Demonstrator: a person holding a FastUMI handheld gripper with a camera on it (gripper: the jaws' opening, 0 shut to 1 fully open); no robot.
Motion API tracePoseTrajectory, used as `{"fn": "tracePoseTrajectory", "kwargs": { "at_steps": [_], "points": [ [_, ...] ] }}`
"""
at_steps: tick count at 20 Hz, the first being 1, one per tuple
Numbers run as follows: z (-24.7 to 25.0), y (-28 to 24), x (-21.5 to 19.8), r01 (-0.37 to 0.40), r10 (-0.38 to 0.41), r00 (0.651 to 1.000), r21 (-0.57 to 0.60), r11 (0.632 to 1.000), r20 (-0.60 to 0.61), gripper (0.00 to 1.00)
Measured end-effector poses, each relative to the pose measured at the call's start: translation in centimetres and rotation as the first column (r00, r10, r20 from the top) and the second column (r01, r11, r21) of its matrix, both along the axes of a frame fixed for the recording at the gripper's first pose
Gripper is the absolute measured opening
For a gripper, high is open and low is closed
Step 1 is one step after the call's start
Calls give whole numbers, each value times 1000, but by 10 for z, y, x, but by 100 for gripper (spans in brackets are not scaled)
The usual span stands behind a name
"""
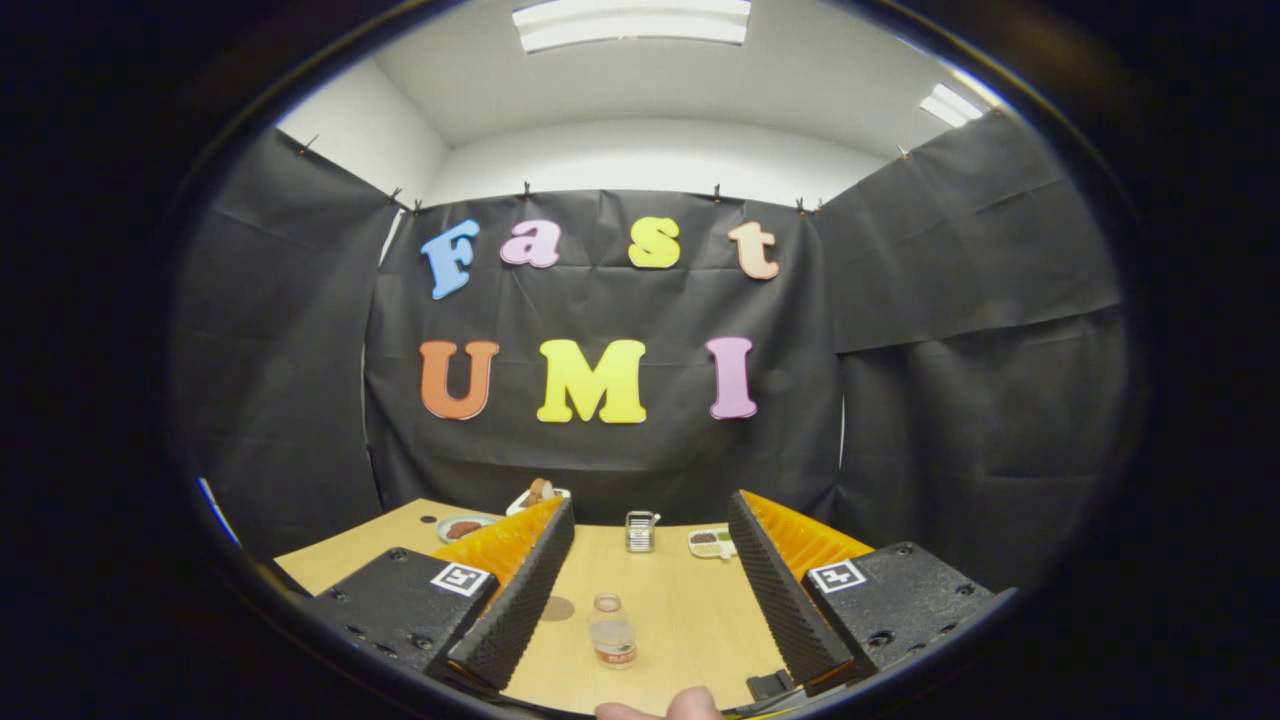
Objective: Take the bottle from table, then pour the juice into the cup, finally place the bottle on the coaster
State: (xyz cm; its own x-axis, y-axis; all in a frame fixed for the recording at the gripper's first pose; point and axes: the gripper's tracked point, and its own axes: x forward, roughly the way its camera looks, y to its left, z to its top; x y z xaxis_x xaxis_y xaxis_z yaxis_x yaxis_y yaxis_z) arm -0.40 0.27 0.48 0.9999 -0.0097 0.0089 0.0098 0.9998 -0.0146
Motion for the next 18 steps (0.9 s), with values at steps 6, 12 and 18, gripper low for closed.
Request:
{"fn": "tracePoseTrajectory", "kwargs": {
  "at_steps": [6, 12, 18],
  "points": [
    [-2, 0, 3, 0, 0, 1000, 4, 1000, -5, 100],
    [-4, 1, 3, -9, 9, 1000, -6, 1000, -1, 100],
    [-14, 1, 4, -16, 17, 999, -38, 999, 27, 100]
  ]
}}
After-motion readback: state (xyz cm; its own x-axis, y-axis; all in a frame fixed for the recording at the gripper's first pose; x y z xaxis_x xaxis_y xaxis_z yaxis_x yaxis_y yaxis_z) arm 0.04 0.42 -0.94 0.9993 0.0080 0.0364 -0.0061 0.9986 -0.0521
